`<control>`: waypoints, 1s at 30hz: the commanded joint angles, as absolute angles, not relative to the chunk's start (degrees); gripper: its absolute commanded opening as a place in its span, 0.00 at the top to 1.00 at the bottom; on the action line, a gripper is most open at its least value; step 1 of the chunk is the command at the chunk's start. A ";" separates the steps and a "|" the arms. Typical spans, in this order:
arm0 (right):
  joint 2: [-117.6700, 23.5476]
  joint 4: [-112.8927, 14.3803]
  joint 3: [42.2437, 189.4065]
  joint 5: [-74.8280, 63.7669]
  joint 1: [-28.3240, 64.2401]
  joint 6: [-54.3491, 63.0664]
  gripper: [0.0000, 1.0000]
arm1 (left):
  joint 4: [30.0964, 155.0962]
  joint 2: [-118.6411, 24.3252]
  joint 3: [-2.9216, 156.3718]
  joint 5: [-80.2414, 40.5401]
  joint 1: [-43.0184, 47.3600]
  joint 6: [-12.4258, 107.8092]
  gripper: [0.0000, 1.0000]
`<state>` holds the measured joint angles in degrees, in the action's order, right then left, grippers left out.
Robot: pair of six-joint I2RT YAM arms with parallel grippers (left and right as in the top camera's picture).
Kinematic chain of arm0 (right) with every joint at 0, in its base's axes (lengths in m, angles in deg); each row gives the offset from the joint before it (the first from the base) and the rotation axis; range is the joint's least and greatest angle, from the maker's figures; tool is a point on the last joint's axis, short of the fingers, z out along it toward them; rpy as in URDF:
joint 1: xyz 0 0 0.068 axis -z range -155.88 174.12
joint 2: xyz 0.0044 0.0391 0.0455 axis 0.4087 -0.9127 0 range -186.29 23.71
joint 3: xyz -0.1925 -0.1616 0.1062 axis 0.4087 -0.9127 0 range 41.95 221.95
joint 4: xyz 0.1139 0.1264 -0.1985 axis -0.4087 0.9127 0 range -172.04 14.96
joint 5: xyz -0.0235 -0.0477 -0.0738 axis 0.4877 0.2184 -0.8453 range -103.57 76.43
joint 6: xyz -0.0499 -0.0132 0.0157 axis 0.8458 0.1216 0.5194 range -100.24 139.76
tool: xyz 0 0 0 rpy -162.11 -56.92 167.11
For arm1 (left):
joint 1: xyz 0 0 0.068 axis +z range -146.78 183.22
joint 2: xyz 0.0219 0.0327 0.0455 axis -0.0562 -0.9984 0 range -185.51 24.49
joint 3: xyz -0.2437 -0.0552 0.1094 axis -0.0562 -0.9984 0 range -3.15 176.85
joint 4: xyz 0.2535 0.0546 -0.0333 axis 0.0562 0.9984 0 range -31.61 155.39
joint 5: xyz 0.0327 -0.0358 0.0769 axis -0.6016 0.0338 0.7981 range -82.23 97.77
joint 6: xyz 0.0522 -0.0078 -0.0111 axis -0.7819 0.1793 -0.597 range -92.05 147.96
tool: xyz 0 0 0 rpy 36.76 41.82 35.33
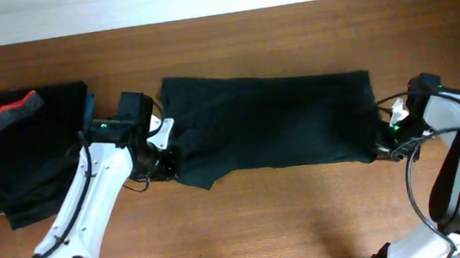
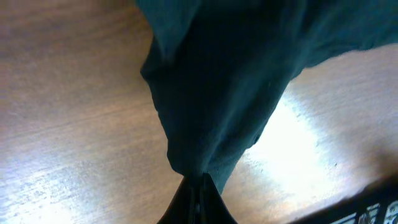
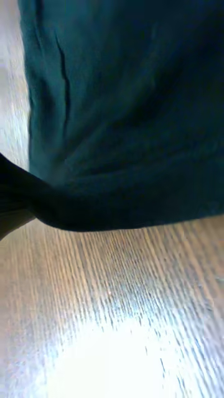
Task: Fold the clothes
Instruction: 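Grasp the shirt's right end with the right gripper and stretch it sideways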
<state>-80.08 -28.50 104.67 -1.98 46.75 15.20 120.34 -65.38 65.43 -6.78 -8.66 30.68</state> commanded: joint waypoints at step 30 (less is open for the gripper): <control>-76.27 -27.80 112.36 -0.67 46.71 15.00 0.96 | 108.13 -51.98 65.80 -12.20 -8.77 32.45 0.99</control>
